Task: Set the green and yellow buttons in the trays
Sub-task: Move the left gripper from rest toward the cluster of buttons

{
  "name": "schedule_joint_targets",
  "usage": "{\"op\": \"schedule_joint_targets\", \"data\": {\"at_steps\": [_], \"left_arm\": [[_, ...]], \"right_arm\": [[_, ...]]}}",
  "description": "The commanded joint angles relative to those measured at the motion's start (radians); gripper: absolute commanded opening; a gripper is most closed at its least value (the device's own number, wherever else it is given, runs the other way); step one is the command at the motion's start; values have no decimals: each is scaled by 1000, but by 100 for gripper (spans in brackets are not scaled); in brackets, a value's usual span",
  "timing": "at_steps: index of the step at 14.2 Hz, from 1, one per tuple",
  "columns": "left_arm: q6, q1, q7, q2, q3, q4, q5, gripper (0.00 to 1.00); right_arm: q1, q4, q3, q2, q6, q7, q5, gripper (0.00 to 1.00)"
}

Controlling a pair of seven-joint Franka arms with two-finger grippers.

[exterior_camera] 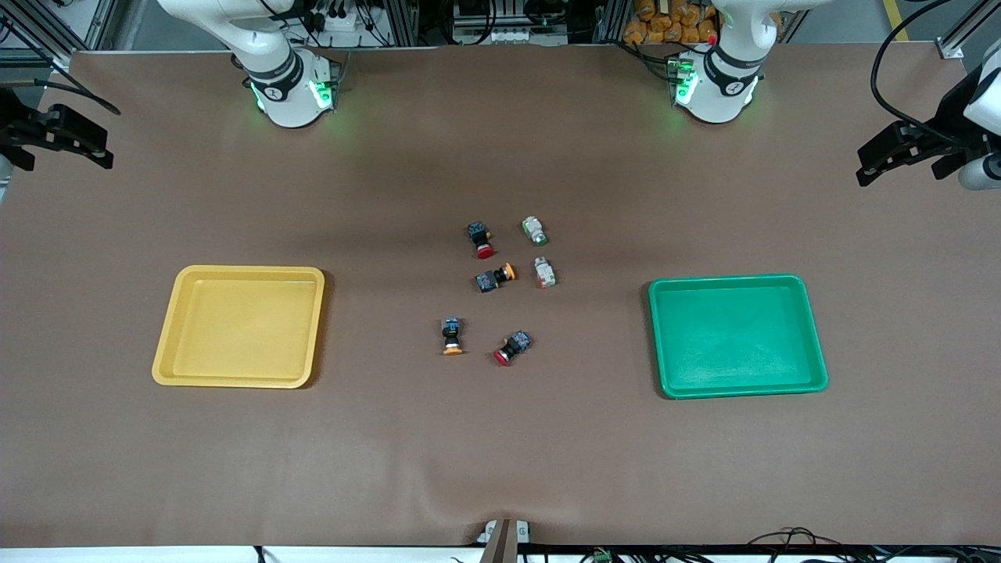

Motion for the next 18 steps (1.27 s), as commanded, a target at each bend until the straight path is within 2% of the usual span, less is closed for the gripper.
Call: {"op": "schedule_joint_targets", "data": {"at_steps": [1, 2, 3, 5, 7, 8, 9, 11, 12, 13, 15, 18], "left_arm": [[-16, 4, 10, 13, 0, 27, -17, 100], [-16, 4, 10, 13, 0, 27, -15, 100], [-16, 4, 10, 13, 0, 27, -17, 100], [-16, 4, 10, 13, 0, 27, -17, 100], [-15, 4, 12, 24, 0, 28, -17, 100], [-15, 4, 13, 27, 0, 27, -18, 100], [-15, 4, 15, 35, 0, 27, -17, 100], [-15, -3, 18, 65, -5, 21, -20, 100], [-16, -11, 14, 87, -12, 16, -20, 100], [-15, -23, -5, 104, -19, 9, -21, 100], [26, -52, -78, 144, -55, -28, -20, 100], [175, -97, -242, 196, -111, -128, -18, 100]], "right_arm": [[158, 13, -115, 1, -14, 16, -30, 100], [284, 13, -247, 1, -16, 14, -39, 100], [354, 13, -332, 1, -14, 13, -33, 100], [347, 13, -346, 1, -14, 11, -22, 100], [315, 13, -336, 1, -14, 10, -17, 100], [279, 13, -305, 1, -14, 9, -17, 100], [209, 11, -239, 1, -14, 8, -17, 100], [12, 11, -37, 1, -14, 8, -11, 100], [-58, 11, 47, 1, -14, 11, -11, 100], [-110, 11, 103, 1, -14, 11, -13, 100], [-130, 9, 125, 2, -22, 9, -11, 100], [-132, 11, 123, 2, -39, 9, -11, 100]]}}
